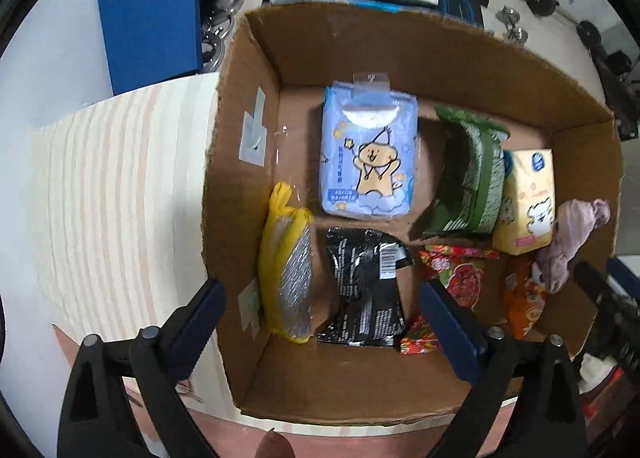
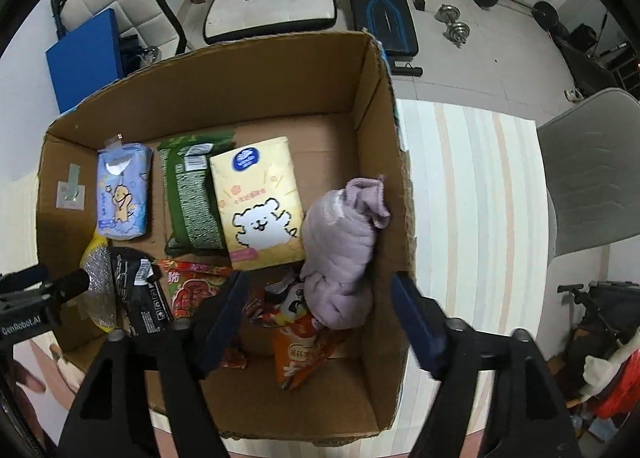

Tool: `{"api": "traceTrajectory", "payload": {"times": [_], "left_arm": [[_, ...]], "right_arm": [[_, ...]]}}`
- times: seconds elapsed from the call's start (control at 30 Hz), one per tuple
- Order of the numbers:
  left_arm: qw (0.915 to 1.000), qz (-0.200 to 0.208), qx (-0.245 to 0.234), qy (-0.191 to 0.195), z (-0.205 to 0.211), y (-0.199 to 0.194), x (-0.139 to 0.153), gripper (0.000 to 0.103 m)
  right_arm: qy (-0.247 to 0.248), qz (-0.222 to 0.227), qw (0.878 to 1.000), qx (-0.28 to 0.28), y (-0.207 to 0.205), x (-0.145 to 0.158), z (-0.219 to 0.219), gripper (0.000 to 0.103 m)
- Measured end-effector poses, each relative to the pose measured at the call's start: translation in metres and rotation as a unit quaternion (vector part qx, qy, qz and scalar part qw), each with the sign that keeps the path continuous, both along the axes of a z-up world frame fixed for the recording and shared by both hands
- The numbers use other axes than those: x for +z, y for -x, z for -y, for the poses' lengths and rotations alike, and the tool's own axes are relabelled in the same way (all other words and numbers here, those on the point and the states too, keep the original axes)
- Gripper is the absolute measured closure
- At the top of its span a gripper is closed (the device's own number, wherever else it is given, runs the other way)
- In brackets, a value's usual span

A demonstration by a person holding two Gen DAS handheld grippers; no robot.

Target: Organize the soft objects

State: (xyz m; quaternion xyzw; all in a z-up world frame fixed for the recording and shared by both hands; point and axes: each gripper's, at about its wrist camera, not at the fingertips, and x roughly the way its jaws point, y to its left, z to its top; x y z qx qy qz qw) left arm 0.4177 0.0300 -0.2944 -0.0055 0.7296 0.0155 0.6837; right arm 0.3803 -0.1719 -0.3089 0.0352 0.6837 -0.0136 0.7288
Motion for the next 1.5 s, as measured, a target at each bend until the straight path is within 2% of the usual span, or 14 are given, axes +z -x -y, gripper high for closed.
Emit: {"api": "traceTrajectory", "payload": {"times": [0.03, 0.07, 0.2, 0.33, 0.53, 0.8, 0.97, 1.2, 1.5], "left_arm": [[1.0, 0.004, 0.001, 0.001, 0.0, 0.001, 0.002, 0.004], [1.0, 0.009, 0.002, 0.002, 0.001, 0.002, 0.004, 0.003], [0.9994, 0.035, 0.0, 0.0, 0.007, 0.013, 0.018, 0.003], [0.9978, 0.066, -0.002, 0.002, 0.013, 0.023, 0.032, 0.003], [0.9949, 0.1, -0.016, -0.004, 0.024, 0.048, 0.039, 0.003], [0.9923, 0.122, -0.022, -0.007, 0.033, 0.064, 0.051, 0.003], [0.9895, 0.143, -0.017, -0.008, 0.031, 0.072, 0.072, 0.003], [0.9822, 0.186, -0.023, -0.01, 0.035, 0.112, 0.118, 0.003], [0.9677, 0.251, -0.014, -0.013, 0.033, 0.185, 0.196, 0.003]], "right_arm": [[0.0, 0.003, 1.0, 0.003, 0.002, 0.003, -0.003, 0.008], [0.002, 0.006, 1.0, 0.007, 0.004, 0.005, -0.007, 0.005], [0.007, 0.019, 1.0, 0.02, 0.012, 0.013, -0.018, 0.0], [0.022, 0.034, 0.999, 0.025, 0.022, 0.02, -0.025, 0.0], [0.01, 0.045, 0.999, 0.014, 0.042, 0.026, -0.028, 0.0], [0.011, 0.057, 0.998, 0.008, 0.064, 0.032, -0.028, 0.0], [0.006, 0.065, 0.998, 0.001, 0.072, 0.042, -0.023, 0.0], [0.008, 0.112, 0.994, 0.007, 0.101, 0.09, -0.02, 0.0], [-0.004, 0.185, 0.983, 0.009, 0.176, 0.17, -0.014, 0.0]]}}
